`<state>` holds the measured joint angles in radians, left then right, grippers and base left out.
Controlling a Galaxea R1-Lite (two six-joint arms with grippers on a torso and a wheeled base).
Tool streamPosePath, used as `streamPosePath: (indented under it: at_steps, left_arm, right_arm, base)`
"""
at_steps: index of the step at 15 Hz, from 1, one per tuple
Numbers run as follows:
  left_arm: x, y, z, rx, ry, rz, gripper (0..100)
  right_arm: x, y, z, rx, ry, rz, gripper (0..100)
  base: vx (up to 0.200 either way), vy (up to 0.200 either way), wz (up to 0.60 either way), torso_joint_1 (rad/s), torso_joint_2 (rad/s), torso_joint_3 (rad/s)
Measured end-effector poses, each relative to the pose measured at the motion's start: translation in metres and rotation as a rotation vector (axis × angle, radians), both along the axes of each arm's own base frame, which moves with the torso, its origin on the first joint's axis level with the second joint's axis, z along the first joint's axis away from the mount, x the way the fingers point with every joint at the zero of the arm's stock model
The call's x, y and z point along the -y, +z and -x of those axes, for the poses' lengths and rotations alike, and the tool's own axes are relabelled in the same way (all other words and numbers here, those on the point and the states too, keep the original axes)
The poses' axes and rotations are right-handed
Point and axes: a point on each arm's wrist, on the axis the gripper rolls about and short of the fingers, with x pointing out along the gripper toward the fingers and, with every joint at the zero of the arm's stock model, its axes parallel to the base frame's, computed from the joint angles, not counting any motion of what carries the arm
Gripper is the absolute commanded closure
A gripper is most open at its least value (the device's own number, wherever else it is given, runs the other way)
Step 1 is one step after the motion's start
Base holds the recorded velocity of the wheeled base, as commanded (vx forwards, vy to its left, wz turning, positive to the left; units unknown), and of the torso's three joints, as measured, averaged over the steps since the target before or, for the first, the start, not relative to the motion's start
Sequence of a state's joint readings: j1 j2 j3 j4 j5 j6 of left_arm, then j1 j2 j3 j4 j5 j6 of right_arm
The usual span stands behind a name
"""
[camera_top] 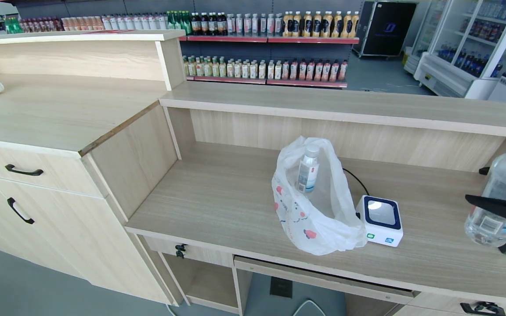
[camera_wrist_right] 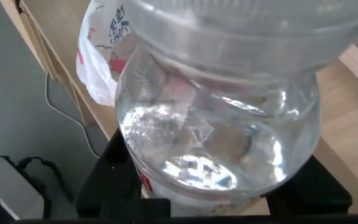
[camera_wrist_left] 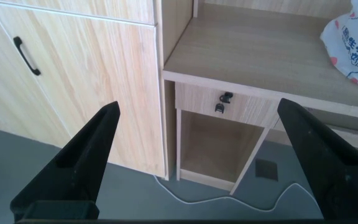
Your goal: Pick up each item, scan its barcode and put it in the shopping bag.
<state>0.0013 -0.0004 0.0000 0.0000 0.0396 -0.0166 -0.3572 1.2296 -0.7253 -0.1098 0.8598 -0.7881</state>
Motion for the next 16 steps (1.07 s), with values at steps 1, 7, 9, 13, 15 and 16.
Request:
streamPosePath:
  at_steps: [1, 7, 9, 13, 15, 16]
  left_arm:
    - [0.000, 0.000, 0.000, 0.000, 0.000, 0.000, 0]
    - [0.000, 0.000, 0.000, 0.000, 0.000, 0.000, 0]
    - [0.000, 0.000, 0.000, 0.000, 0.000, 0.000, 0]
    - [0.000, 0.000, 0.000, 0.000, 0.000, 0.000, 0]
    - [0.000, 0.000, 0.000, 0.000, 0.000, 0.000, 0]
    - [0.000, 0.000, 0.000, 0.000, 0.000, 0.000, 0]
  right_arm:
    - [0.001, 0.005, 0.003, -0.007, -0.028, -0.039, 100]
    - [0.014, 0.054, 0.002, -0.021, -0.485, -0.355, 100]
    - [0.016, 0.059, -0.004, 0.069, -0.667, -0.354, 100]
    - [-0.005, 0.065, -0.019, 0.348, -0.777, -0.379, 100]
    - [-0.016, 0.060, -0.027, 0.388, -0.794, -0.383, 100]
    - [-0.020, 0.058, -0.030, 0.399, -0.781, -0.367, 100]
  base:
    - [0.000, 0.000, 0.00, 0.000, 0.00, 0.000]
    - [0.000, 0.000, 0.00, 0.000, 0.00, 0.000]
    - [0.000, 0.000, 0.00, 0.000, 0.00, 0.000]
    - [0.000, 0.000, 0.00, 0.000, 0.00, 0.000]
    - [0.000, 0.000, 0.00, 0.000, 0.00, 0.000]
    - [0.000, 0.000, 0.00, 0.000, 0.00, 0.000]
